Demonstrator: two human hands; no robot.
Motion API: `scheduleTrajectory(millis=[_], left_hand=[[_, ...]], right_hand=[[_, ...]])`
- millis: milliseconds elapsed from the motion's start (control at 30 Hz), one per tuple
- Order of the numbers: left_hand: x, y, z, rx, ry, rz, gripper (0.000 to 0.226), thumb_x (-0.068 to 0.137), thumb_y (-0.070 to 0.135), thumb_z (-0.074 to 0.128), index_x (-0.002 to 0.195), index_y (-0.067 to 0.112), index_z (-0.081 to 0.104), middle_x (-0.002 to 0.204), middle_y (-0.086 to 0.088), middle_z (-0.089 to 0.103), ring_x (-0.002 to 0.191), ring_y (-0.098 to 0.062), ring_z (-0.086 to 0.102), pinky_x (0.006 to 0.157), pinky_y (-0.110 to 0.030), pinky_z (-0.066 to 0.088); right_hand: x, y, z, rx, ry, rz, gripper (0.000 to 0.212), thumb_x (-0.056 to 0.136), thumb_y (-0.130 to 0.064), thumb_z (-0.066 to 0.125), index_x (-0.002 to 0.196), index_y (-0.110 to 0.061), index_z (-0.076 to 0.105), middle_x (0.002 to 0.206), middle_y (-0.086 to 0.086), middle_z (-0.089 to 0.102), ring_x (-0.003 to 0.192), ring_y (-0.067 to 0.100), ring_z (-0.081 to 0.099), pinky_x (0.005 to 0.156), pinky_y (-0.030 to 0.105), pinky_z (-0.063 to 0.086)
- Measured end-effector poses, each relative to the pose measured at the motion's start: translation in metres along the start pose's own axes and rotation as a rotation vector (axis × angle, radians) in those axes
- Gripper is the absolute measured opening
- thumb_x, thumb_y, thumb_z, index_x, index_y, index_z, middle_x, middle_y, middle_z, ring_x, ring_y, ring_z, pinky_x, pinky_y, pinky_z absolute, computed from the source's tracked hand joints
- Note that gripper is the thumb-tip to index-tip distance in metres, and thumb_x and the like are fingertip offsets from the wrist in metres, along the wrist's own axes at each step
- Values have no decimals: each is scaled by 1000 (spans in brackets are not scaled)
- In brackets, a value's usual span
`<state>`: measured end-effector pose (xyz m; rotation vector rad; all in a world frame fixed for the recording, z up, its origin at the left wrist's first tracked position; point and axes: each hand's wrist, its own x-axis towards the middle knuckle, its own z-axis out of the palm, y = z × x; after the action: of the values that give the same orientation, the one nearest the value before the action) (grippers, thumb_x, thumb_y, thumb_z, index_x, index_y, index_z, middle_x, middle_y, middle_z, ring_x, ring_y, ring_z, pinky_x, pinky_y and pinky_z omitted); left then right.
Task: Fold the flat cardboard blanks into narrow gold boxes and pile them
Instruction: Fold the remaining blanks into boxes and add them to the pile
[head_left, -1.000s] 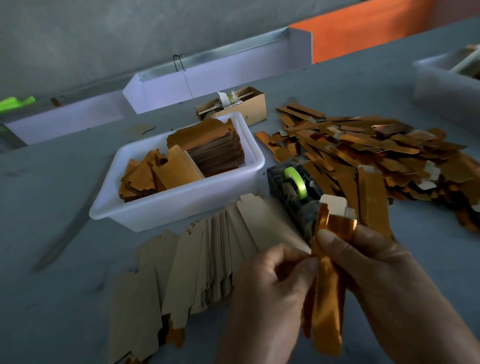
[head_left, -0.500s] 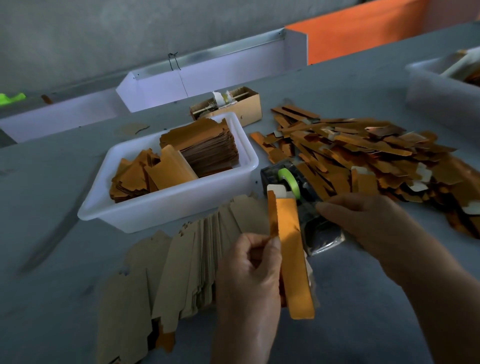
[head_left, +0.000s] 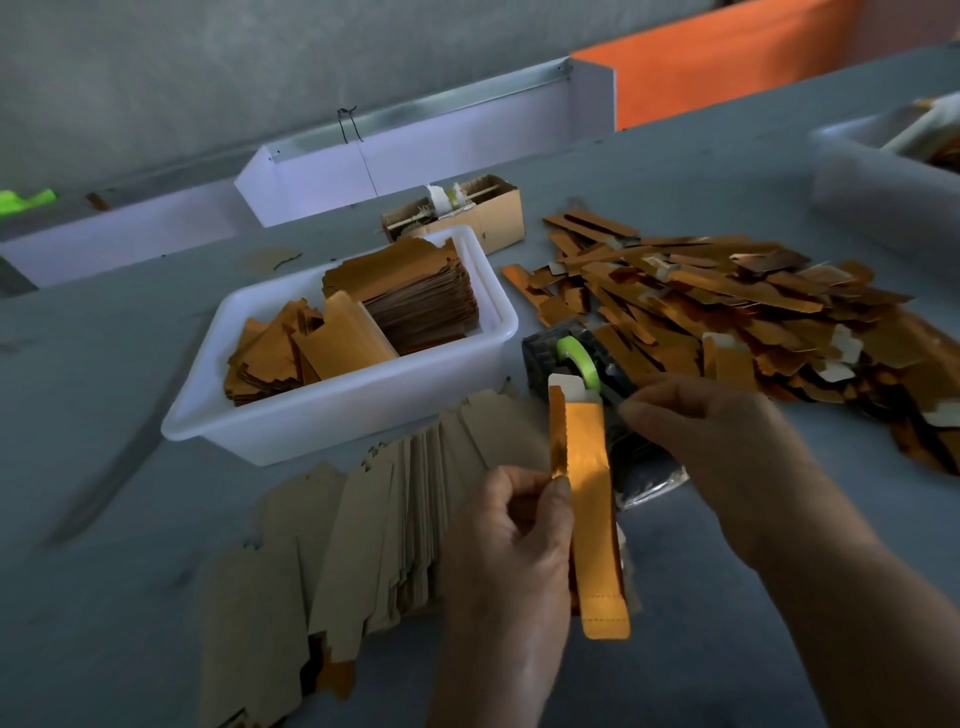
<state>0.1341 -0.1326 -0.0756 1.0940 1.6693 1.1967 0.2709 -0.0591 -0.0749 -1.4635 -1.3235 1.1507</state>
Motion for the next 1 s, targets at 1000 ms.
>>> scheduleTrajectory(millis=[1000], left_hand=[[19,20,30,156,-131,299,7,94,32,52,93,26,55,70,7,56,62,-4,57,52,-19,49]], right_hand=[[-28,20,4,-85,195,-108,19,83,-18,65,73,-32,58,113,-19,49,96,12,54,72,26,44]])
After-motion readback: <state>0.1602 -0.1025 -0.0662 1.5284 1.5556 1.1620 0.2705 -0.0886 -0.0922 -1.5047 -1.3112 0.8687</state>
